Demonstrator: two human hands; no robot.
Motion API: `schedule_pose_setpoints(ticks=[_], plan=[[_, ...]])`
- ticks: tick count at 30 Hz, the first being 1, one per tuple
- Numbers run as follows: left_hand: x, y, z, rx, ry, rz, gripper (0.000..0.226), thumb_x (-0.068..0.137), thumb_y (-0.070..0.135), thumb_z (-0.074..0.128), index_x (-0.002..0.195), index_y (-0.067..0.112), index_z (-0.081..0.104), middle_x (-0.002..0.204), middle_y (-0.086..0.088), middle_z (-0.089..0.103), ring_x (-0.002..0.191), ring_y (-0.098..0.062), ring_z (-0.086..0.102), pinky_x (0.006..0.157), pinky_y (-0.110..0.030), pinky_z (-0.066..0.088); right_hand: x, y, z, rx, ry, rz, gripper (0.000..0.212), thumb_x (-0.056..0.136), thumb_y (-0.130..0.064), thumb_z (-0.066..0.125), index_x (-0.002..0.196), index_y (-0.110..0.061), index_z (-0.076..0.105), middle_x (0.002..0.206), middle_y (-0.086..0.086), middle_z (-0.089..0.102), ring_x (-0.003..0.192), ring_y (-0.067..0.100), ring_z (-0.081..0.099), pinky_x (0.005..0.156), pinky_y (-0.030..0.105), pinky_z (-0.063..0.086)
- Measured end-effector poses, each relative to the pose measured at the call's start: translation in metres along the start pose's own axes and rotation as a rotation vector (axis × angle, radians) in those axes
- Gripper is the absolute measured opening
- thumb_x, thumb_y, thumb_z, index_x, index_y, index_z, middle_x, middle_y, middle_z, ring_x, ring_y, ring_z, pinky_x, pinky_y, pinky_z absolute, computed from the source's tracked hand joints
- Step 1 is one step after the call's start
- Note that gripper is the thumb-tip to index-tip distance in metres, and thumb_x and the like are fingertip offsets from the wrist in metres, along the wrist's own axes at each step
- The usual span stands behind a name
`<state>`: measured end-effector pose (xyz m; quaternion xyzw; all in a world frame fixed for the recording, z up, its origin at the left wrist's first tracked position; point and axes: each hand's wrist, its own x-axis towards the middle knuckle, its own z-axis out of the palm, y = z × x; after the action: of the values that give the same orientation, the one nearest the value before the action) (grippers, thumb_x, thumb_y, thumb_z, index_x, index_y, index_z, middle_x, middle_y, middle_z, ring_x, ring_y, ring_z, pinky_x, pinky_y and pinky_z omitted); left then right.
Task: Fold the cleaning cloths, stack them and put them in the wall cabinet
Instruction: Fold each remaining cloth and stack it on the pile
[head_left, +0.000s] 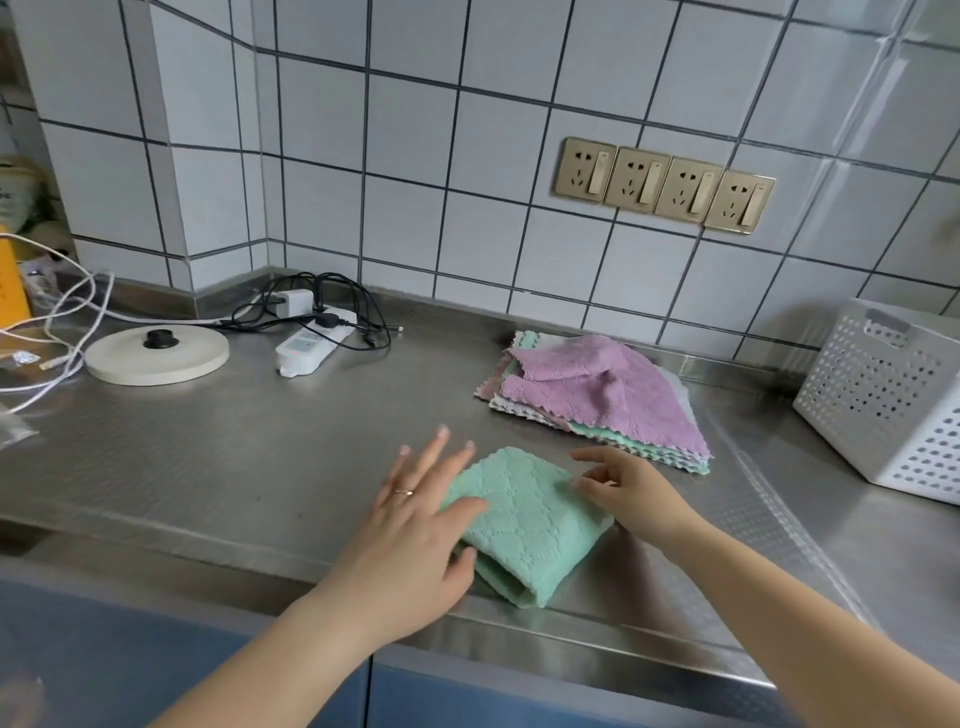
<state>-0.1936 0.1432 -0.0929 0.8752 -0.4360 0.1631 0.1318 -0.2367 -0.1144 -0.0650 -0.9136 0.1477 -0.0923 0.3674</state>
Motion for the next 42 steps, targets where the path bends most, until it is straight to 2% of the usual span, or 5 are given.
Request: schedule_pose_setpoints(ticks=[4, 17, 29, 36, 42], plan=[[0.015, 0.023, 0.0, -0.246, -0.228, 0.192, 0.059, 0.089, 0.019, 0.037, 0.145, 0.034, 0.027, 0.157, 0.012, 0.015, 0.145, -0.005, 0.0, 0.117, -0.024, -0.006, 0.001, 0.0, 0.003, -0.031, -0.001, -0.018, 0.031, 0.087, -0.02, 0.064, 0.118, -0.024, 0.059, 0.081, -0.01, 0.059, 0.067, 0.003, 0.052, 0.06, 0.012, 0.04], [0.025, 0.033, -0.008, -0.302, -0.531, 0.095, 0.067, 0.09, 0.037, 0.039, 0.148, 0.036, 0.007, 0.157, 0.015, -0.006, 0.142, -0.002, -0.015, 0.117, -0.031, -0.01, -0.001, 0.0, 0.001, -0.409, 0.009, -0.046, 0.038, 0.088, -0.032, 0.06, 0.125, -0.029, 0.055, 0.111, -0.007, 0.061, 0.093, 0.01, 0.058, 0.081, 0.024, 0.046], [0.034, 0.023, 0.016, -0.054, -0.438, -0.063, 0.107, 0.058, 0.069, 0.0, 0.15, 0.016, -0.001, 0.159, 0.0, -0.012, 0.145, -0.013, -0.013, 0.119, -0.034, -0.007, -0.05, -0.026, 0.056, -0.619, -0.176, -0.164, 0.054, 0.099, -0.044, 0.023, 0.15, -0.032, 0.011, 0.159, -0.009, 0.005, 0.146, 0.009, -0.002, 0.113, 0.056, -0.007], [0.035, 0.019, 0.008, -0.057, -0.479, -0.045, 0.08, 0.088, 0.066, 0.031, 0.15, 0.024, 0.002, 0.159, 0.003, -0.009, 0.145, -0.012, -0.011, 0.12, -0.035, -0.002, -0.052, -0.012, 0.043, -0.658, -0.127, -0.156, 0.072, 0.082, -0.07, 0.004, 0.147, -0.041, 0.013, 0.159, -0.008, 0.005, 0.147, 0.013, 0.001, 0.112, 0.061, -0.002], [0.014, -0.016, -0.007, -0.143, -0.249, -0.12, 0.064, 0.085, 0.064, 0.041, 0.142, 0.038, 0.031, 0.152, 0.015, 0.026, 0.139, -0.006, 0.027, 0.114, -0.03, 0.018, -0.086, -0.015, 0.029, -0.695, 0.24, -0.506, 0.049, 0.074, -0.063, 0.049, 0.104, -0.029, 0.067, 0.099, -0.006, 0.064, 0.065, 0.014, 0.064, 0.059, 0.03, 0.052]])
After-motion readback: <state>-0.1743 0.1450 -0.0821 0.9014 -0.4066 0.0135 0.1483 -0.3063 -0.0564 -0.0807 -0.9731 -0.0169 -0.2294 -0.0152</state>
